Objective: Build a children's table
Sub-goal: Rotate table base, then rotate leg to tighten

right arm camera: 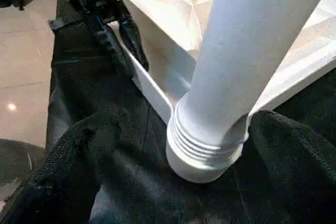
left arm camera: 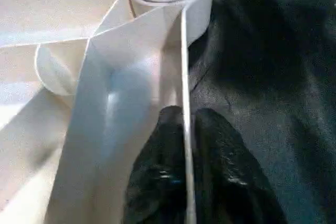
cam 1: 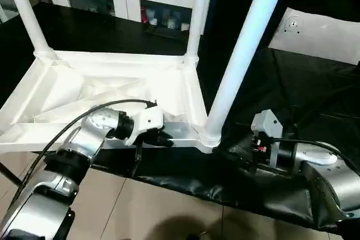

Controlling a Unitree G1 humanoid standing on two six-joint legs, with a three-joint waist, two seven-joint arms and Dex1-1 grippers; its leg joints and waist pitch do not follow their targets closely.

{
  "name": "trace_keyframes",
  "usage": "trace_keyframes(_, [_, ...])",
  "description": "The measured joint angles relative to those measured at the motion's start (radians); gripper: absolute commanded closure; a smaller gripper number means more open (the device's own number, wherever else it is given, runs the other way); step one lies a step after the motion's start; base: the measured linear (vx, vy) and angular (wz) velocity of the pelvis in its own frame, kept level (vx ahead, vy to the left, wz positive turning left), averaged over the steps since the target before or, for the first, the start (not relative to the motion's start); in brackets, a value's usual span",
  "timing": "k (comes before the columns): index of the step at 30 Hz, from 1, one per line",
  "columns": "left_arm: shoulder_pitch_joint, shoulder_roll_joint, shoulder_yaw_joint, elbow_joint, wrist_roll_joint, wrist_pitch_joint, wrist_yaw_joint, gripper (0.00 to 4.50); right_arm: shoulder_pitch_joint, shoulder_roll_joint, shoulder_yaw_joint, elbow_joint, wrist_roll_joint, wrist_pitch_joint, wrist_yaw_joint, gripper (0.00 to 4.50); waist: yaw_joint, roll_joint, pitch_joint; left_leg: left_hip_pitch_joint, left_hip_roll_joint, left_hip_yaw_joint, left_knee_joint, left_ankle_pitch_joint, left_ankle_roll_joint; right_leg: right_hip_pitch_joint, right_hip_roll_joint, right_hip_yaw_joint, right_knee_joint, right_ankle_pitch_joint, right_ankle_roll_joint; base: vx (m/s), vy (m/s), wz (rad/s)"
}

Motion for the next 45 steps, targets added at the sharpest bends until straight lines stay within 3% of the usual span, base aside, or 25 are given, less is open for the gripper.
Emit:
trace_keyframes(6, [-0.01,-0.005,-0.009,0.024,0.009,-0.014,0.007,3.75,0.002,0.0,0.0,0.0,-0.002,0.0,0.0,0.0,0.0,0.005,-0.002,0.001,0.0,-0.002,0.0,0.0,0.0,0.003,-0.002,-0.005,0.0,0.0,0.0,0.0,0.0,0.0])
trace_keyframes(14, [-0.011,-0.022,0.011,0.042,-0.014,-0.007,-0.004,4.47,0.002,0.0,0.0,0.0,-0.007,-0.006,0.0,0.0,0.001,0.008,-0.001,0.003,0.0,-0.005,0.0,0.0,-0.001,0.01,-0.005,-0.011,-0.003,-0.001,0.001,0.0,0.0,0.0])
trace_keyframes(26, [0.003,0.002,-0.002,0.038,-0.015,-0.098,-0.067,4.47,-0.048,0.0,0.001,0.078,-0.01,-0.063,0.057,0.0,0.0,0.007,-0.001,0.002,0.001,-0.005,-0.002,0.0,0.001,0.01,-0.006,-0.012,-0.004,-0.003,0.002,0.0,0.0,0.0])
trace_keyframes(31, [0.029,0.027,-0.014,-0.002,-0.022,-0.163,-0.132,4.47,-0.089,0.019,0.034,0.134,0.002,-0.087,0.13,0.0,0.007,0.007,-0.001,0.001,0.001,-0.004,-0.002,0.0,0.0,0.01,-0.007,-0.014,-0.003,-0.003,0.0,0.0,0.0,0.0])
trace_keyframes(32, [0.032,0.031,-0.019,-0.008,-0.023,-0.171,-0.137,4.49,-0.097,0.021,0.041,0.142,0.008,-0.087,0.152,0.28,0.009,0.007,-0.001,0.001,0.001,-0.004,-0.002,0.0,0.0,0.011,-0.008,-0.014,-0.003,-0.003,0.0,0.0,0.0,0.0])
trace_keyframes(40, [0.058,0.07,-0.029,-0.065,-0.045,-0.186,-0.205,4.5,-0.129,-0.005,0.106,0.19,0.041,-0.055,0.335,0.82,0.014,0.005,0.0,0.001,0.002,-0.003,-0.002,0.001,0.001,0.01,-0.008,-0.014,-0.001,-0.004,-0.003,0.0,0.0,0.0])
trace_keyframes(45, [0.075,0.09,-0.032,-0.099,-0.053,-0.172,-0.225,4.5,-0.149,-0.009,0.116,0.213,0.048,-0.037,0.372,1.22,0.019,0.005,0.0,0.001,0.002,-0.003,-0.002,0.0,0.001,0.01,-0.008,-0.015,-0.001,-0.005,-0.003,0.0,0.0,0.0])
